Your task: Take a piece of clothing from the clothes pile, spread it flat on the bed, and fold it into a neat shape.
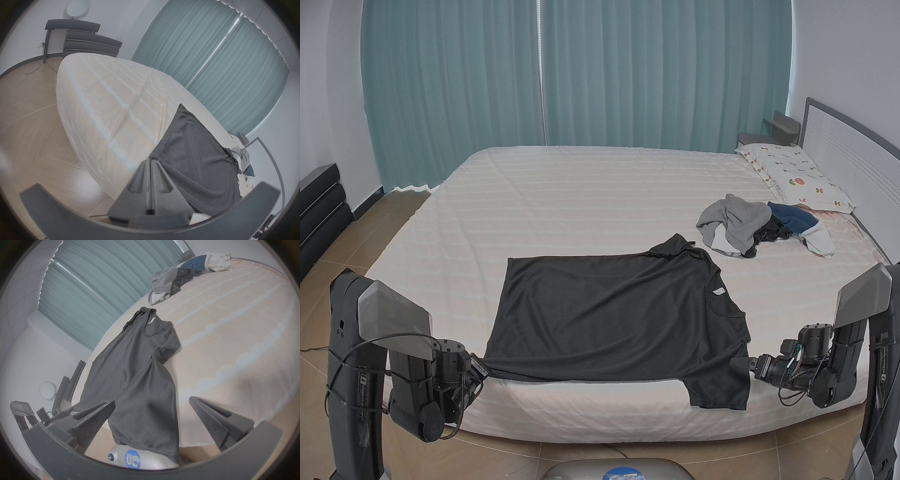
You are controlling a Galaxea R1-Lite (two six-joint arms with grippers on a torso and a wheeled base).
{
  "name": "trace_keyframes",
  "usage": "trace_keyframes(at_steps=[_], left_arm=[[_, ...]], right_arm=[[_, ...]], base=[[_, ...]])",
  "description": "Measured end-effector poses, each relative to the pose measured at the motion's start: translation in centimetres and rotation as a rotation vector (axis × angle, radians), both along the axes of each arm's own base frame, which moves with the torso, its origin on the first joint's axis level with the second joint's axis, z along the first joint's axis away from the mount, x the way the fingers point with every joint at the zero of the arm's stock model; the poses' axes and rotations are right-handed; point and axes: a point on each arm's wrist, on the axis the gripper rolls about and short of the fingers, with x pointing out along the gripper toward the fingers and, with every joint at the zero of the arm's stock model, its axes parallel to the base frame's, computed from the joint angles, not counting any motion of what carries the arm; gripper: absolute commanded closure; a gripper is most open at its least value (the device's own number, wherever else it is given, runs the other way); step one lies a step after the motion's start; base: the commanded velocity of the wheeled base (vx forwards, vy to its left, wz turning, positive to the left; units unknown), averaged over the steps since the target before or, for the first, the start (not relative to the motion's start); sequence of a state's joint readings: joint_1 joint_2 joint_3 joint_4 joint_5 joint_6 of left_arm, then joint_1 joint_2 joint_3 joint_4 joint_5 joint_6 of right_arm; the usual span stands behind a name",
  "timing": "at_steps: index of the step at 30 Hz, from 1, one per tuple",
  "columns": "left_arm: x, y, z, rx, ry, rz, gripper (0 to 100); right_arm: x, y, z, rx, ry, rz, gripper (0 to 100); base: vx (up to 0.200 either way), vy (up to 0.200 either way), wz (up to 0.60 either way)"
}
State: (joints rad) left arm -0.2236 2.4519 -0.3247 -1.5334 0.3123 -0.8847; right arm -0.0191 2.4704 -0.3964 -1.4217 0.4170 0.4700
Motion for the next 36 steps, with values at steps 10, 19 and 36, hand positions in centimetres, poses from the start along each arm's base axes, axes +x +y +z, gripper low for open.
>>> trace_keyframes(at_steps=[10,19,36], left_arm=[[0.0,-0.1,0.0,0.0,-0.001,-0.004,100],[0.0,-0.1,0.0,-0.001,0.0,-0.005,100],[0.0,0.0,0.2,0.011,-0.004,-0.007,100]], right_arm=[[0.3,1.3,-0.4,-0.004,-0.021,0.047,100],[-0.1,1.1,-0.8,-0.02,-0.007,0.048,100],[-2.6,-0.2,1.4,-0.029,0.041,0.004,100]], base=[[0.0,0.0,0.0],[0.0,0.0,0.0],[0.0,0.0,0.0]])
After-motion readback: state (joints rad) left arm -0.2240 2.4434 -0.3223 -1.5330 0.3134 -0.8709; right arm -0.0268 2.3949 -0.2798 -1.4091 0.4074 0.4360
